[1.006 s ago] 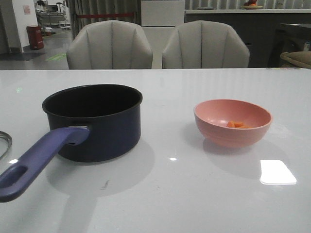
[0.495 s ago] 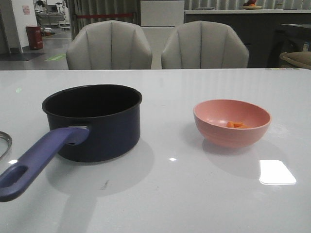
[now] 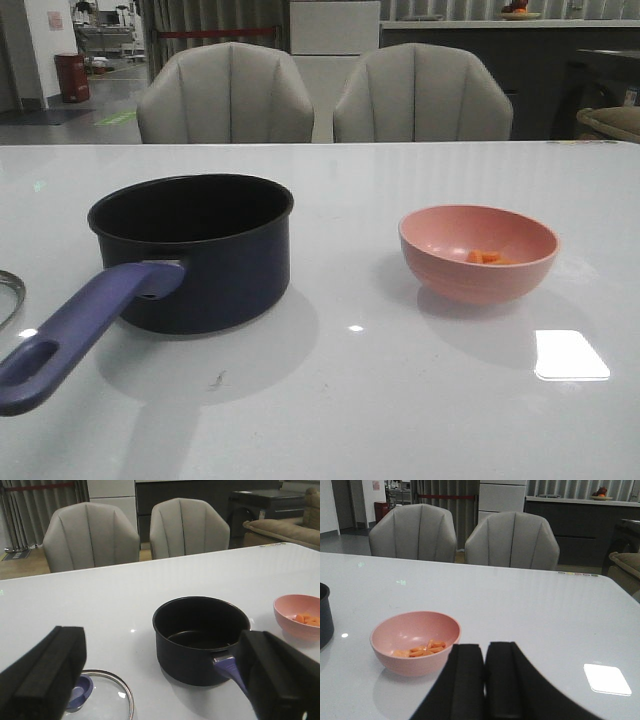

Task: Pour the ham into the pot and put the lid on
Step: 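Lower the right gripper to the pink bowl rim and grasp it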

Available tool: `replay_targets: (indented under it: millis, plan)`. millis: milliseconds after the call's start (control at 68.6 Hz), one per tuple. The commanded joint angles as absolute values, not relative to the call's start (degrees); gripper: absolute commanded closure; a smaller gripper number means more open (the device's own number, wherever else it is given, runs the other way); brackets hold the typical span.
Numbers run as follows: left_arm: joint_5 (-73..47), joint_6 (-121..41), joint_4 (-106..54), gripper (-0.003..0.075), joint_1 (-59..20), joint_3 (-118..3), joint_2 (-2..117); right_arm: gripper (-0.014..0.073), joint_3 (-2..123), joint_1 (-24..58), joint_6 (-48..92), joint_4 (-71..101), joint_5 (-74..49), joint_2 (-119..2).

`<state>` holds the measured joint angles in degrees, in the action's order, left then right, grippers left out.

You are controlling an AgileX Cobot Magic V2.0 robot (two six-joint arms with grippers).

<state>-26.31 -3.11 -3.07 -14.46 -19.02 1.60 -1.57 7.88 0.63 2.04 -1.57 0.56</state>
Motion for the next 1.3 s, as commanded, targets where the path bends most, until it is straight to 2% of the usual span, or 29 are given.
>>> replay_targets:
  millis: [0,87,233,350,481,670,729,860,976,1282]
  plan:
    - [-21.22,-2.93,-3.28,0.0082,-14.86,-20.29,2.21,0.0432,-1.25,7.47,0.0,2.27,7.8,1.7]
    - [-21.0,-2.93,-3.65,0.0082,-14.86,-20.29,2.21,0.0432,0.14,7.52,0.0,2.49,10.46,0.26]
    - [-21.0,-2.93,-3.64,0.0082,-14.86,-20.29,2.21,0.0432,10.27,7.72,0.0,2.49,0.0,-9.31]
    - [-21.0,-2.93,-3.64,0.0082,-14.86,-20.29,2.21,0.0432,15.94,7.72,0.0,2.49,-1.85,-17.95]
    - [-20.78,-2.93,-3.64,0.0082,-14.86,-20.29,2.21,0.0432,17.01,7.72,0.0,2.65,1.26,-24.49]
    - [-20.9,-2.93,-3.64,0.0082,-14.86,-20.29,2.21,0.0427,19.57,7.72,0.0,7.85,-2.72,-32.11]
    - [-21.26,-2.93,-3.64,0.0082,-14.86,-20.29,2.21,0.04,21.97,7.72,0.0,7.92,-5.47,-35.83]
    - [-21.96,-2.93,-3.64,0.0082,-14.86,-20.29,2.21,0.0249,28.89,7.72,0.0,7.97,-9.71,-46.97]
    - [-22.39,-2.93,-3.64,0.0082,-14.86,-20.29,2.21,0.0153,35.6,7.72,0.0,8.18,-12.61,-57.07]
    - [-22.39,-2.93,-3.64,0.0082,-14.86,-20.29,2.21,0.0138,50.08,7.72,0.0,13.23,-20.63,-77.29]
